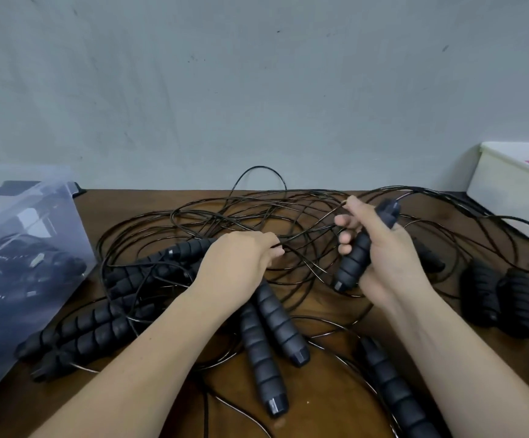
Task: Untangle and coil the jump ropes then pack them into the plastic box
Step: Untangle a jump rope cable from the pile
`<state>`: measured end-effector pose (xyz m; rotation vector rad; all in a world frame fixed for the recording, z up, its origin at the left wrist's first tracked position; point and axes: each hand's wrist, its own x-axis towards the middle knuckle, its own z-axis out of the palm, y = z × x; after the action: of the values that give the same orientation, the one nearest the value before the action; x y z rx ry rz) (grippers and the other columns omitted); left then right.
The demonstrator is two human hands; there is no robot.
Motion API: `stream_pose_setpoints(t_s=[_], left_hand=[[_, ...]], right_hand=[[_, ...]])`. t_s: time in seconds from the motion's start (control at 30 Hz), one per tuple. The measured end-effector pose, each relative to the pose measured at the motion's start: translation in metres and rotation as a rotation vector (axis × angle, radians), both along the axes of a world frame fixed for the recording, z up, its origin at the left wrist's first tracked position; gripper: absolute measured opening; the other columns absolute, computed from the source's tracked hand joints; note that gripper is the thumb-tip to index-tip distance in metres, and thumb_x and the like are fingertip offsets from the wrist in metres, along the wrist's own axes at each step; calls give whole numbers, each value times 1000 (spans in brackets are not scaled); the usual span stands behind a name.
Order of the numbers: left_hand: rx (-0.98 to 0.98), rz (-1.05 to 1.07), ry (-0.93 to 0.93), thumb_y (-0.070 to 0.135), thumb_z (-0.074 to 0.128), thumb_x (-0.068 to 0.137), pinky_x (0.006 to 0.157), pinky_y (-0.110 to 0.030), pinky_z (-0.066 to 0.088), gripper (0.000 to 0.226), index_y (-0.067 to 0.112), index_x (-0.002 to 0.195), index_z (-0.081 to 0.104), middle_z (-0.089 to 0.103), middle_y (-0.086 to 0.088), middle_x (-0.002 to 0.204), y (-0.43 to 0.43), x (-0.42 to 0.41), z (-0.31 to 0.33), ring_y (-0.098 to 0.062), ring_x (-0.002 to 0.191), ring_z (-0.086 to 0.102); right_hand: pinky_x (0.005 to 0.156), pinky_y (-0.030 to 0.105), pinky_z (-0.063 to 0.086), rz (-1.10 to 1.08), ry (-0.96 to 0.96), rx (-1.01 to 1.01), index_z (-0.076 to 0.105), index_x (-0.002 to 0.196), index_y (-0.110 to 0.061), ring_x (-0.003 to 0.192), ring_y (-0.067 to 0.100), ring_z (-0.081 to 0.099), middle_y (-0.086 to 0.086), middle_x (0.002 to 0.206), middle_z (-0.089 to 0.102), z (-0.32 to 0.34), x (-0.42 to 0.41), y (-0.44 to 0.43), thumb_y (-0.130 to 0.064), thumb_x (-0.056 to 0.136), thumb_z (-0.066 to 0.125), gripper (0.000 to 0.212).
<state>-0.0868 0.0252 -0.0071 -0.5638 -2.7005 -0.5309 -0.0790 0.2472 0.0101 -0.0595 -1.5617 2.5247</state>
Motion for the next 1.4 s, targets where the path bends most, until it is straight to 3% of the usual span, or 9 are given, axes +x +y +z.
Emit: stream_pose_setpoints(t_s=[0.13,0.23,0.33,0.6,0.83,1.0,1.17,1.3,1.4], left_hand=[[52,-51,156,44,40,102,73,-42,52,38,21,99,69,66,3,83,5,6,2,-27,80,65],[12,-45,227,27,45,96,67,-33,38,25,23,100,70,63,4,83,11,13,3,-25,74,61],[15,-52,207,28,40,95,68,-31,35,30,22,101,69,62,4,83,12,13,3,-25,75,61],[6,-53,155,27,61,101,67,-38,43,9,19,97,64,61,2,83,12,13,4,-29,81,63],[6,62,39,44,58,103,78,-42,54,17,29,99,66,71,8,89,0,2,1,-20,89,66],[-14,43,16,47,52,106,76,-44,54,34,20,89,64,70,3,83,1,-1,-1,-23,83,66],[5,-21,145,49,36,101,72,-46,52,45,19,93,68,67,1,81,7,10,7,-27,79,65],[-14,-39,160,39,31,92,72,-44,52,44,24,102,70,66,2,85,10,12,7,-28,79,65],[-38,-25,156,34,37,94,66,-42,51,34,21,97,68,63,1,81,9,12,5,-30,76,64]], right_hand=[[54,28,45,111,55,213,75,104,-5,62,18,58,11,86,73,-13,8,-20,-17,82,87,28],[52,31,47,117,103,356,76,98,0,60,23,60,17,73,69,-23,10,-29,-13,86,88,22],[54,33,49,77,112,411,73,93,1,59,25,60,18,67,66,-25,10,-28,-15,89,87,22],[51,31,46,81,120,365,71,93,4,55,21,56,16,67,64,-22,12,-30,-13,89,84,21],[54,25,42,11,111,-38,60,83,-19,59,14,50,2,83,64,7,4,4,-15,96,75,20],[53,28,41,9,70,35,63,96,-13,57,17,50,6,85,65,-2,4,-7,-20,96,77,15],[51,30,44,88,108,304,75,94,-6,55,20,56,20,81,69,-19,9,-27,-13,91,82,11],[53,33,48,122,120,414,72,96,-1,58,23,60,16,82,74,-28,10,-32,-13,94,81,15],[54,34,48,111,133,405,74,96,0,58,24,58,26,82,71,-28,9,-29,-14,92,83,17]])
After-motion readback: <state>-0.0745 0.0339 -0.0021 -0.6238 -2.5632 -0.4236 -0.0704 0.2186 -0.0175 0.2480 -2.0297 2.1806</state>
